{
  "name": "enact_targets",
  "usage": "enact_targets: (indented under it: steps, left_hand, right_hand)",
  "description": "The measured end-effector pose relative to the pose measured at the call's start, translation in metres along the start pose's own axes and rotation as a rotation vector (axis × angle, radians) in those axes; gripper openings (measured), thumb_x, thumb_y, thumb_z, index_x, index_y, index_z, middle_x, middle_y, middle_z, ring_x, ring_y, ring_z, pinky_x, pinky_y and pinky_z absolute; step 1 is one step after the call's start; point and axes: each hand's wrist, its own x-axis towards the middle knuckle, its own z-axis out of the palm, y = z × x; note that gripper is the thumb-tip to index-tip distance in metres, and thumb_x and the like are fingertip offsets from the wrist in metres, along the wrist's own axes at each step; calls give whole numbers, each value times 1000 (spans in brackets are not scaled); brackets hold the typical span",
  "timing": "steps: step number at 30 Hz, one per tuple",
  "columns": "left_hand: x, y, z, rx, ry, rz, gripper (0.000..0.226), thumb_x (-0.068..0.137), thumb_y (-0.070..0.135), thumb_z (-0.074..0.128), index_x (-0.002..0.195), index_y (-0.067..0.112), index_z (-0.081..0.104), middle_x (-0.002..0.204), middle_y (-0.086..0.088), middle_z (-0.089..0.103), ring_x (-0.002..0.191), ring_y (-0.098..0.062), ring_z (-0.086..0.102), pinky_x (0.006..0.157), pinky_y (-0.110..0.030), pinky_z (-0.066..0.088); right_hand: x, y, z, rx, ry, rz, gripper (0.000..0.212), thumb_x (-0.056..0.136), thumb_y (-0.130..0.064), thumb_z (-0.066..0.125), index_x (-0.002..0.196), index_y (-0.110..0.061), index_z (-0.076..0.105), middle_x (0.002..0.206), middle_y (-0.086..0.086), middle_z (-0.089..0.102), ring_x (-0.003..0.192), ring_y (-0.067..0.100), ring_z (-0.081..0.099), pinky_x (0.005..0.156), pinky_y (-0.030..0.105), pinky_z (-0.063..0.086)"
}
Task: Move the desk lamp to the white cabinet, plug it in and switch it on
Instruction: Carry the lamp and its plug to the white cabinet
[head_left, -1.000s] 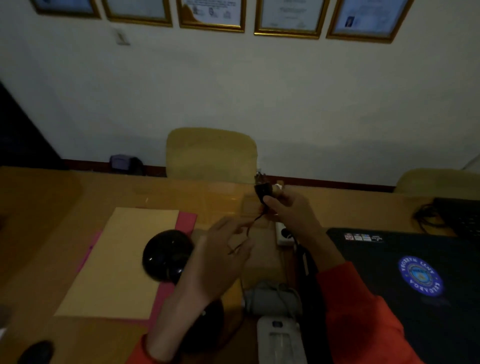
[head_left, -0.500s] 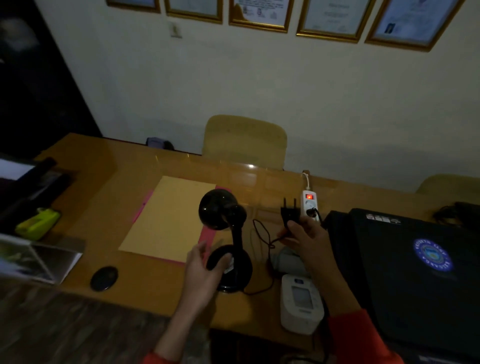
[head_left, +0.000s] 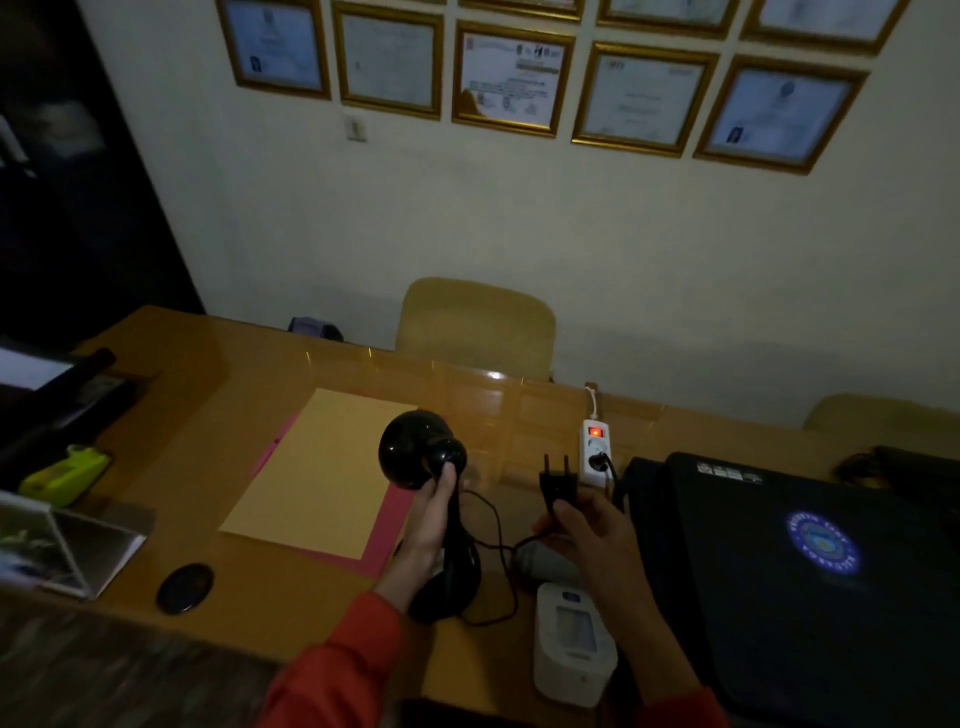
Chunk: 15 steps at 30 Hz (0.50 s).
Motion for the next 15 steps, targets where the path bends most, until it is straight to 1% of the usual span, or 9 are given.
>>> enact_targets:
  steps: [2, 4, 6, 8, 10, 11, 13, 14, 15]
  left_hand:
    - [3, 7, 3, -23, -28, 14, 50, 96, 42, 36, 129, 8, 50, 113, -11, 65, 111, -32, 60, 96, -43, 48]
    - [3, 13, 6, -1, -39, 37, 47, 98, 40, 34, 126, 7, 52, 115, -17, 66, 94, -26, 67, 81, -32, 55]
    - [3, 12, 6, -8, -22, 39, 46, 98, 41, 32, 125, 9, 51, 114, -18, 66, 73, -13, 71, 61, -20, 56]
    - [2, 11, 0, -33, -7, 28, 52, 98, 42, 28, 128, 4, 48, 113, -19, 66, 68, -10, 71, 56, -19, 57]
    - [-3, 12, -9, -41, -11, 45, 63, 95, 49, 25, 128, 2, 51, 113, -18, 67, 81, -19, 70, 64, -21, 59]
    - [-7, 15, -15, -45, -8, 55, 69, 90, 54, 25, 123, 2, 56, 114, -20, 67, 89, -24, 68, 73, -26, 58]
    - [-17, 25, -27, -63, 25, 85, 72, 80, 63, 26, 104, 11, 70, 111, -22, 68, 97, -31, 64, 94, -41, 51]
    - [-23, 31, -33, -80, 42, 110, 70, 77, 66, 27, 99, 16, 72, 107, -21, 69, 99, -33, 64, 99, -46, 45]
    - [-27, 37, -40, -91, 55, 138, 70, 75, 68, 27, 101, 19, 70, 104, -17, 71, 98, -32, 64, 99, -48, 43]
  right_hand:
    - [5, 0, -3, -8, -13, -2, 13, 92, -3, 54, 91, -10, 66, 64, 4, 71, 67, 15, 71, 62, 22, 57]
    - [13, -1, -6, -12, -28, 3, 13, 93, -5, 54, 91, -9, 66, 65, 4, 71, 68, 16, 70, 63, 23, 56]
    - [22, -2, -8, -8, -48, 0, 13, 94, -6, 53, 92, -9, 66, 65, 2, 71, 69, 14, 70, 63, 23, 56]
    - [34, -4, -8, -13, -73, -20, 13, 94, -7, 52, 98, -7, 65, 68, 1, 71, 70, 12, 71, 64, 22, 57]
    - [46, -9, -4, -35, -91, -49, 14, 95, -11, 52, 102, -10, 64, 72, 1, 72, 73, 12, 72, 68, 25, 58]
    - [51, -12, -1, -34, -112, -71, 14, 95, -12, 51, 101, -13, 63, 71, 1, 72, 74, 13, 72, 69, 26, 59]
    - [60, -21, 11, -8, -180, -126, 14, 96, -12, 49, 97, -17, 62, 68, -1, 70, 72, 14, 70, 69, 25, 59]
    - [64, -25, 18, -1, -213, -153, 14, 96, -13, 48, 95, -17, 62, 68, -2, 68, 71, 14, 69, 68, 25, 58]
    - [68, -30, 26, 6, -246, -172, 13, 96, -14, 48, 95, -16, 61, 67, -3, 67, 70, 14, 68, 65, 24, 57]
